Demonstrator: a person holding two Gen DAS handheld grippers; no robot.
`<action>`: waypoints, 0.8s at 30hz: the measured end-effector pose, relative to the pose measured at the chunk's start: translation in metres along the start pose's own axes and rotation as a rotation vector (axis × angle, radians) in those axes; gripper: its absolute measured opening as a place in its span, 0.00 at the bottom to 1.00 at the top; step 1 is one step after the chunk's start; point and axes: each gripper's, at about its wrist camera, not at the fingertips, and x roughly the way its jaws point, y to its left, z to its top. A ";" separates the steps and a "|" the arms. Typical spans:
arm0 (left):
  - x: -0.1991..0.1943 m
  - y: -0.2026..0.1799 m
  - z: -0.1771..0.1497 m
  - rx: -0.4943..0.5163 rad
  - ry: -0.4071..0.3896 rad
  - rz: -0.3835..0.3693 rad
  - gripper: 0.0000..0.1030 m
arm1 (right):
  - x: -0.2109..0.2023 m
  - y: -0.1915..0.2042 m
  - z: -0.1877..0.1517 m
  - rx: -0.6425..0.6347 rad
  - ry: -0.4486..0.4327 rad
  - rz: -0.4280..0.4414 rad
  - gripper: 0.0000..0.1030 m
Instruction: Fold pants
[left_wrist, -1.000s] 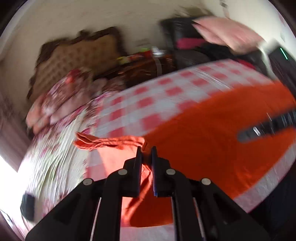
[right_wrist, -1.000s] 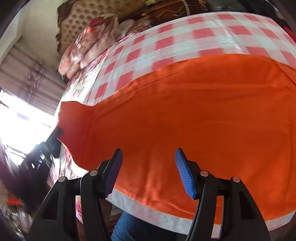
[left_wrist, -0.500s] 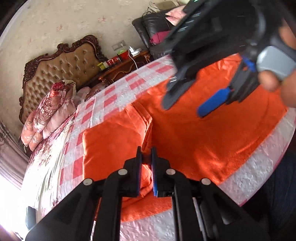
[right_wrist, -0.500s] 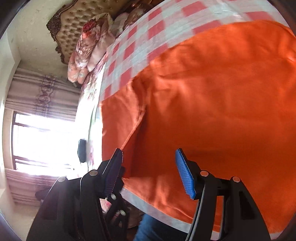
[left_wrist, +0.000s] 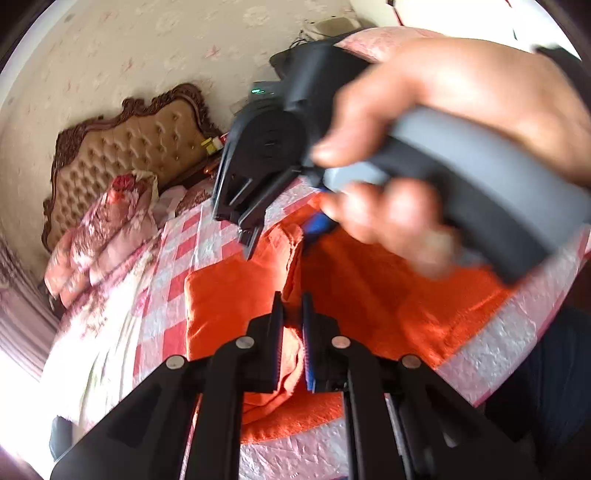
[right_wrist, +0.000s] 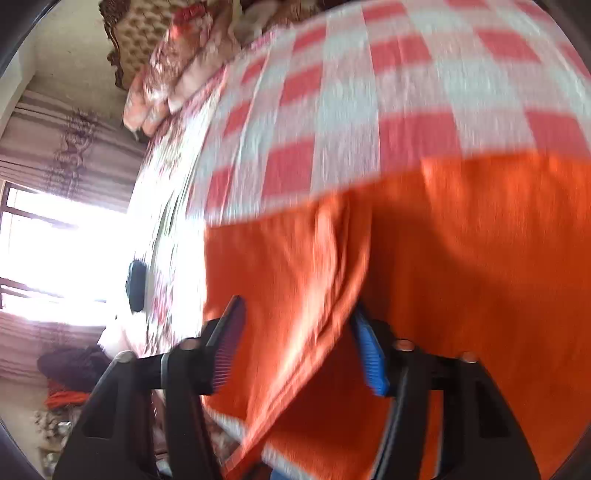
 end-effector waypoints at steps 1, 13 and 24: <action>-0.001 -0.006 0.000 0.020 -0.002 0.005 0.09 | 0.002 -0.001 0.003 -0.007 -0.006 -0.005 0.06; 0.015 -0.088 0.006 0.204 -0.014 -0.048 0.09 | -0.034 -0.066 -0.011 0.056 -0.108 0.005 0.06; 0.006 -0.106 0.018 0.261 -0.076 -0.052 0.09 | -0.062 -0.083 -0.018 0.078 -0.166 0.008 0.06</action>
